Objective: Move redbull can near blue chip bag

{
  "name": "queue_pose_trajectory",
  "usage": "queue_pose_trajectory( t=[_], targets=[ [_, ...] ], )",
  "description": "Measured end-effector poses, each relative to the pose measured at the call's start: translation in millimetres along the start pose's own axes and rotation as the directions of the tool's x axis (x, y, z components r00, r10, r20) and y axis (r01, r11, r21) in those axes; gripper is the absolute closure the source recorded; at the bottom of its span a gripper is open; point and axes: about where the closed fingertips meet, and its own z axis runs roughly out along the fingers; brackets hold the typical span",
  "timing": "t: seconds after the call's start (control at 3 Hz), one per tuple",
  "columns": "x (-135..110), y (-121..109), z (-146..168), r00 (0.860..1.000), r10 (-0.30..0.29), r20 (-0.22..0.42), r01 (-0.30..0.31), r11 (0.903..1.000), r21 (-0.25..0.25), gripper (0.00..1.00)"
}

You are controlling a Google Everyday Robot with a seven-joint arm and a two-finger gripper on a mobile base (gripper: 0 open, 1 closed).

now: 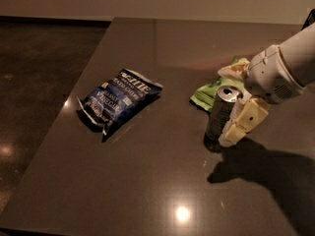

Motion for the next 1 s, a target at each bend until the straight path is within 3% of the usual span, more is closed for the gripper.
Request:
queue_pose_trajectory(
  t=[1.0],
  targets=[
    [-4.7,-4.2,-5.2,0.999,0.030,0.035,-0.029,0.9988,-0.039,0.70]
  ],
)
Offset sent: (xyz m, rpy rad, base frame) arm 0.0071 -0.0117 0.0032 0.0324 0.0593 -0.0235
